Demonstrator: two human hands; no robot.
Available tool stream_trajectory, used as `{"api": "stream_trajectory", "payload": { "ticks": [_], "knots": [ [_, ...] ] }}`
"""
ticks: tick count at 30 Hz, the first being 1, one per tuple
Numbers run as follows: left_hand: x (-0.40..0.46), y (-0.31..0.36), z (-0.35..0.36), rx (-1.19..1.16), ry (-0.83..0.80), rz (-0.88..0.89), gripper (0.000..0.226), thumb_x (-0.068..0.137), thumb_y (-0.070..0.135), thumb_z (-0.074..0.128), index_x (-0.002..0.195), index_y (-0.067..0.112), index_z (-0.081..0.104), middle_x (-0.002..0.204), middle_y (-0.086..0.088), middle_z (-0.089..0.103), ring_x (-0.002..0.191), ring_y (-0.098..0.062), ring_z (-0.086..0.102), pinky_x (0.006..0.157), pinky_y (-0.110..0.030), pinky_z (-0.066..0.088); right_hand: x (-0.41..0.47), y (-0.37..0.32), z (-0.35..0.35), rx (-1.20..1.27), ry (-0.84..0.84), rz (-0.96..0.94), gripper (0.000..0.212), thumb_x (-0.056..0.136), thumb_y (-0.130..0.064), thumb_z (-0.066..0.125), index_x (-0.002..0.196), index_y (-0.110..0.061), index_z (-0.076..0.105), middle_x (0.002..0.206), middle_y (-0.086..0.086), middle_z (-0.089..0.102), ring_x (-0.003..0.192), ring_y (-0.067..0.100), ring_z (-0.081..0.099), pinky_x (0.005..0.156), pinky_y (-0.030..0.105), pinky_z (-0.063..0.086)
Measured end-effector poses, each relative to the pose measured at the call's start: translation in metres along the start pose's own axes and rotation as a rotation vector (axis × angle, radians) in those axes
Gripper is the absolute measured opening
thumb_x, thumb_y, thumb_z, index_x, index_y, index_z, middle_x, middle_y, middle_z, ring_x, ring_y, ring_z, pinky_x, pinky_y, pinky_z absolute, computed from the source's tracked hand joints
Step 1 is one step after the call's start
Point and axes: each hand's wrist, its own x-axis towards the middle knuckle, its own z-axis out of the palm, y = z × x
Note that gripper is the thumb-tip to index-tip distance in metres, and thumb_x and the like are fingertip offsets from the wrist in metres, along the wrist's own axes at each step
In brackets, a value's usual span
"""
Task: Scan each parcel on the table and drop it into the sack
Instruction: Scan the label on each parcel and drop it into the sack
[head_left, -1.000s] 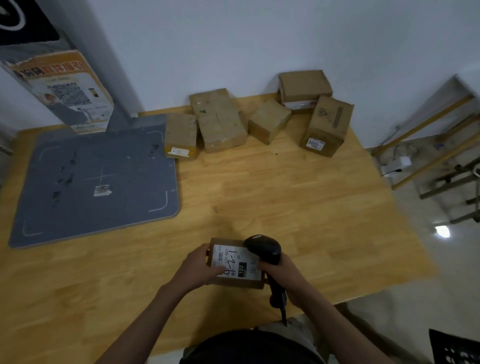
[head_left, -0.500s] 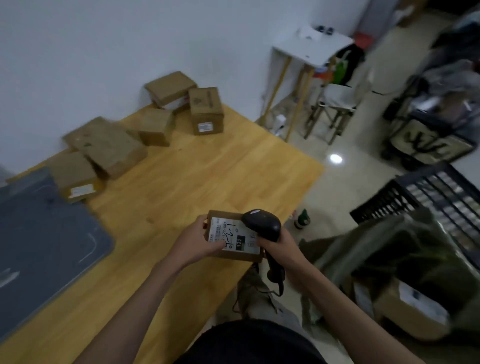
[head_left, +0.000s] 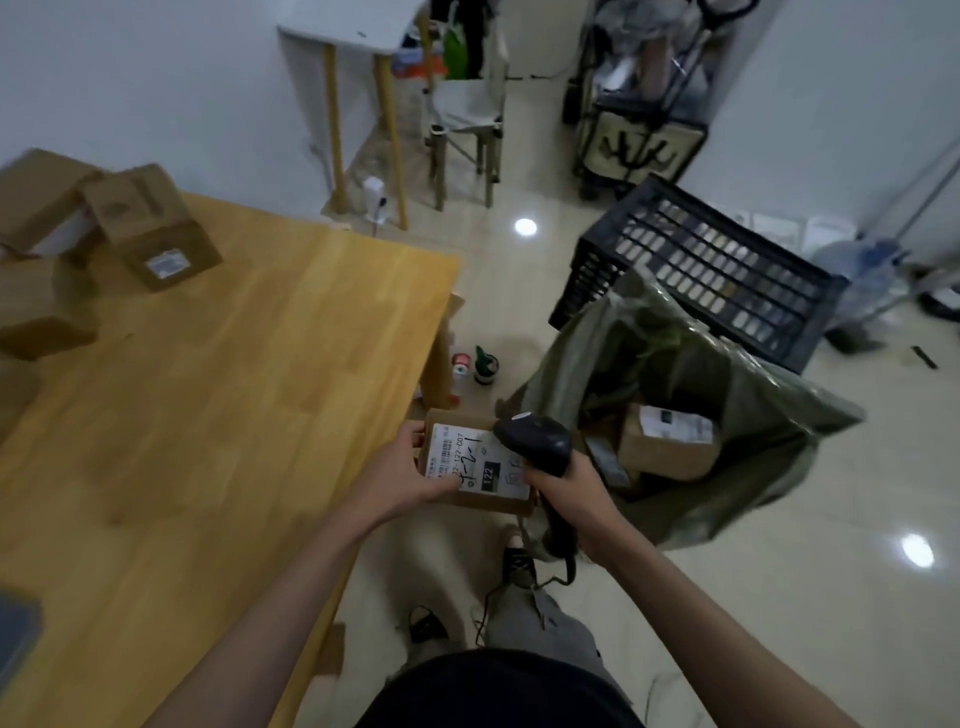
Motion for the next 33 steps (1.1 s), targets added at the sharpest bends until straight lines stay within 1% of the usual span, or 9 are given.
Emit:
{"api": "stream_trajectory", "payload": {
  "ticks": [6,10,16,21,24,27,29,31,33],
  "knots": [
    [0.064,0.051,0.055,0.020,-0.161,0.035,0.084,0.071,0.038,0.086,0.137,0.023,0.037,0.135,0.004,0.055,0.105,-0.004,0.053,0.087,-0.023,0.045,0.018,0.017,-0.073,0.107,0.172,0.093,0.026,0.091,-0.006,0.069,0.113,-0.019,0.067,0.106,0.000,0.074,0.099,0.014,0.070,0.082,0.030,0.058],
    [0.109,0.088,0.090,0.012,-0.244,0.085,0.083,0.067,0.044,0.085,0.134,0.028,0.037,0.137,0.003,0.054,0.116,-0.009,0.056,0.097,-0.032,0.050,0.041,0.020,-0.122,0.103,0.268,0.139,0.020,0.090,-0.010,0.070,0.103,-0.024,0.067,0.105,0.001,0.074,0.100,0.018,0.069,0.089,0.041,0.059],
    [0.176,0.137,0.135,0.043,-0.271,0.136,0.089,0.071,0.044,0.083,0.143,0.023,0.034,0.135,0.001,0.039,0.122,-0.017,0.048,0.103,-0.041,0.047,0.084,0.013,-0.179,0.063,0.394,0.100,0.024,0.090,-0.009,0.071,0.093,-0.031,0.061,0.100,-0.002,0.071,0.095,0.013,0.069,0.082,0.032,0.058],
    [0.234,0.162,0.166,0.109,-0.272,0.098,0.088,0.077,0.041,0.079,0.148,0.020,0.033,0.124,0.000,0.033,0.113,-0.014,0.042,0.087,-0.025,0.040,0.127,0.007,-0.209,-0.008,0.428,0.096,0.020,0.090,-0.009,0.069,0.092,-0.028,0.061,0.094,-0.007,0.068,0.090,0.009,0.066,0.070,0.024,0.056],
    [0.263,0.170,0.180,0.105,-0.301,0.069,0.090,0.079,0.040,0.078,0.152,0.018,0.031,0.129,-0.002,0.037,0.105,-0.010,0.044,0.074,-0.016,0.037,0.151,0.008,-0.215,-0.038,0.428,0.122,0.018,0.088,-0.009,0.069,0.105,-0.013,0.066,0.100,0.002,0.071,0.096,0.018,0.068,0.079,0.036,0.059],
    [0.288,0.174,0.192,0.112,-0.308,0.059,0.082,0.080,0.039,0.078,0.147,0.017,0.038,0.126,-0.003,0.037,0.105,-0.012,0.047,0.070,-0.011,0.038,0.167,0.008,-0.214,-0.037,0.429,0.109,0.026,0.085,-0.009,0.071,0.110,-0.014,0.063,0.108,0.004,0.068,0.103,0.019,0.066,0.083,0.035,0.056],
    [0.301,0.175,0.199,0.113,-0.328,0.042,0.076,0.081,0.038,0.078,0.144,0.017,0.041,0.126,-0.003,0.037,0.108,-0.014,0.048,0.081,-0.016,0.041,0.174,0.010,-0.210,-0.055,0.429,0.079,0.025,0.085,-0.010,0.072,0.099,-0.026,0.060,0.117,0.005,0.063,0.109,0.020,0.061,0.088,0.034,0.052],
    [0.312,0.173,0.205,0.111,-0.347,0.021,0.074,0.082,0.041,0.076,0.143,0.016,0.043,0.130,-0.004,0.038,0.113,-0.016,0.047,0.094,-0.025,0.040,0.179,0.013,-0.202,-0.057,0.402,0.067,0.035,0.084,-0.011,0.074,0.088,-0.039,0.054,0.124,0.007,0.057,0.115,0.024,0.056,0.100,0.043,0.049],
    [0.321,0.170,0.208,0.120,-0.393,0.006,0.067,0.085,0.039,0.074,0.140,0.014,0.046,0.131,-0.003,0.045,0.117,-0.016,0.047,0.097,-0.026,0.038,0.187,0.018,-0.191,-0.031,0.369,0.084,0.038,0.084,-0.015,0.075,0.090,-0.044,0.050,0.129,0.008,0.054,0.119,0.025,0.055,0.106,0.048,0.046]
  ]
}}
